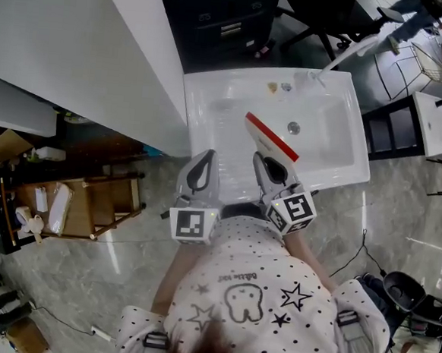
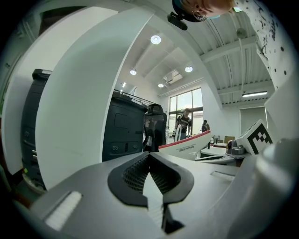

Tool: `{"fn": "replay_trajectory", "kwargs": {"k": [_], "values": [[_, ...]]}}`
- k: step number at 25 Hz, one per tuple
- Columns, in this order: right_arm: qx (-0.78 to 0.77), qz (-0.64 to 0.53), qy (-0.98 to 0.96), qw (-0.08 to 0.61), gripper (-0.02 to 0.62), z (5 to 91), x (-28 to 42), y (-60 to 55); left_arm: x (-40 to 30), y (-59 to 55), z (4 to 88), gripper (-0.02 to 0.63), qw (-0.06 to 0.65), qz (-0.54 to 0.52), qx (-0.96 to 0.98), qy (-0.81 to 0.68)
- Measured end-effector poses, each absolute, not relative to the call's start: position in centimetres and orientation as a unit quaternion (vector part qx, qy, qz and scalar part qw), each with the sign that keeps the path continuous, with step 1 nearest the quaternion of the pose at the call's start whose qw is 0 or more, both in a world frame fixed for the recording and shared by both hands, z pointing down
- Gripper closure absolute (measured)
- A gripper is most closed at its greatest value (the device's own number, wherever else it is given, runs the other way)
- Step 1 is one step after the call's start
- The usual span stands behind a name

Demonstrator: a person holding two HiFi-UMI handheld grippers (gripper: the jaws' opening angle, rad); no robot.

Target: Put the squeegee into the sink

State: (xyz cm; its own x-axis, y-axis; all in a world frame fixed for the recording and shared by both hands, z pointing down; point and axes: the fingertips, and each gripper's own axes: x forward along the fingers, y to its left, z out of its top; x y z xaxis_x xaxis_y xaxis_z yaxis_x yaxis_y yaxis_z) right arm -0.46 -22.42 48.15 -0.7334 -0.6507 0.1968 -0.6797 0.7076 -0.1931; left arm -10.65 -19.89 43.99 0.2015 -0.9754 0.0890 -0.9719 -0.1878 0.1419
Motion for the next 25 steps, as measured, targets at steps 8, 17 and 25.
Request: {"fn": "replay_trajectory", "kwargs": {"k": [8, 17, 25], "values": [[0.342, 0.135, -0.928, 0.058, 0.577, 48.5, -2.1, -23.2, -11.8, -20.5, 43.9, 0.609, 0.089, -0.012, 0.761, -0.642], [0.324, 0.182, -0.926, 0.067, 0.578, 50.7, -3.3, -24.7, -12.8, -21.3, 43.9, 0.609, 0.083, -0.011, 0.752, -0.654], [0.314, 0.229, -0.917, 0.092, 0.578, 54.2, -4.2, -25.9, -13.6, -21.5, 44.4, 0.609, 0.077, -0.008, 0.742, -0.666]]}}
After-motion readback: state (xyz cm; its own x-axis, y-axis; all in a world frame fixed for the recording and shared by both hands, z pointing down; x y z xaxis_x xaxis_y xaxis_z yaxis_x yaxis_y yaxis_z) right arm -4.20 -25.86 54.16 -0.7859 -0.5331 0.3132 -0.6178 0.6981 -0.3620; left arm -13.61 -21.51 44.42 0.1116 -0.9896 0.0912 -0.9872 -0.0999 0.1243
